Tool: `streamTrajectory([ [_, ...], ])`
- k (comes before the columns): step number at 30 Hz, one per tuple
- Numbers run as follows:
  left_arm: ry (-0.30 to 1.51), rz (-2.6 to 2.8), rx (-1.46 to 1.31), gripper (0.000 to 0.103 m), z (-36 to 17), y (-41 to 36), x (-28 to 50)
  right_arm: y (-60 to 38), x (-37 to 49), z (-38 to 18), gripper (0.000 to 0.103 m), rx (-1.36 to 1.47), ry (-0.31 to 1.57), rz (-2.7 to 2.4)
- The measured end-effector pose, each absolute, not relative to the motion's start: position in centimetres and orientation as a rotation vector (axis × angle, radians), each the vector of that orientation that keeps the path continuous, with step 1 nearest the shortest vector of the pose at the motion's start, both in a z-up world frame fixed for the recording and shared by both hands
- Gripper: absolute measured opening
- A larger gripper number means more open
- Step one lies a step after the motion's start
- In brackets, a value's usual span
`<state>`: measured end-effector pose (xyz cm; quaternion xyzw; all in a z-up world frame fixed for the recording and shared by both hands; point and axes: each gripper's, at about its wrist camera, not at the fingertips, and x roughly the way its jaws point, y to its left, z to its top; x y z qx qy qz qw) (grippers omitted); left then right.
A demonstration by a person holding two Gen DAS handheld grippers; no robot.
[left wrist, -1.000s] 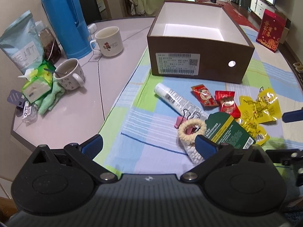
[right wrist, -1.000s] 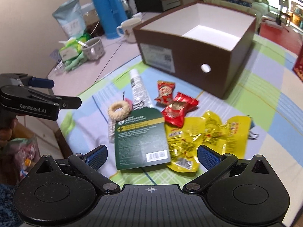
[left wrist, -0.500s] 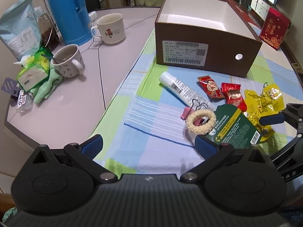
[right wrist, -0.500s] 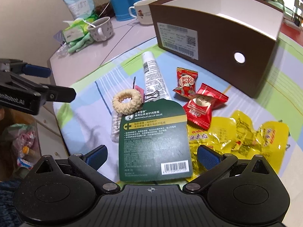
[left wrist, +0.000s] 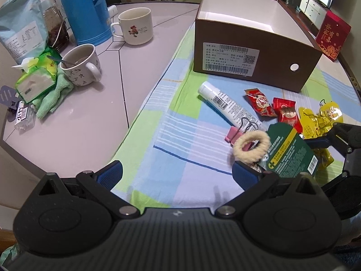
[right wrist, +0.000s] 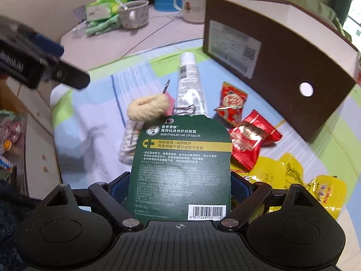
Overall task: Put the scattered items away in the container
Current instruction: 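Grasp the green lip-balm card with the right tool, then grasp the beige hair tie with the left tool while the right tool lifts the card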
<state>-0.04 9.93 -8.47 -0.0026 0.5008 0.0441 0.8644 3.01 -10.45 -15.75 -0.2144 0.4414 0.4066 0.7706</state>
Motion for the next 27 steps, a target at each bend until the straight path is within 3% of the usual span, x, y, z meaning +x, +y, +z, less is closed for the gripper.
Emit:
streamTrajectory([
  [12, 1.075, -0.04, -0.044, 0.099, -11.1, 8.4, 1.9, -14.6, 4.7, -11.3, 0.089, -0.267, 0.897, 0.733],
  [15, 1.094, -0.07, -0.033, 0.092, -12.4, 7.9, 2.2, -15.1, 4.7, -10.9, 0.089, -0.256, 0.898, 0.713],
  [17, 1.111, -0.082, -0.029, 0.082, -13.1, 7.8, 2.1, -15.5, 4.6, -10.8, 0.089, -0.249, 0.903, 0.704],
  [22, 1.122, -0.122, -0.012, 0.07, -13.9, 7.7, 1.9, -16.7, 4.8, -10.9, 0.089, -0.226, 0.912, 0.68],
  [24, 1.12, -0.139, -0.007, 0.058, -14.0, 7.7, 2.0, -16.8, 4.8, -10.9, 0.089, -0.225, 0.916, 0.677],
  [26, 1.122, -0.162, -0.003, 0.037, -14.3, 7.5, 2.0, -16.9, 4.8, -10.9, 0.089, -0.225, 0.914, 0.678],
  [27, 1.129, -0.169, 0.004, 0.034, -14.5, 7.3, 2.0, -16.9, 4.8, -10.9, 0.089, -0.225, 0.915, 0.68],
])
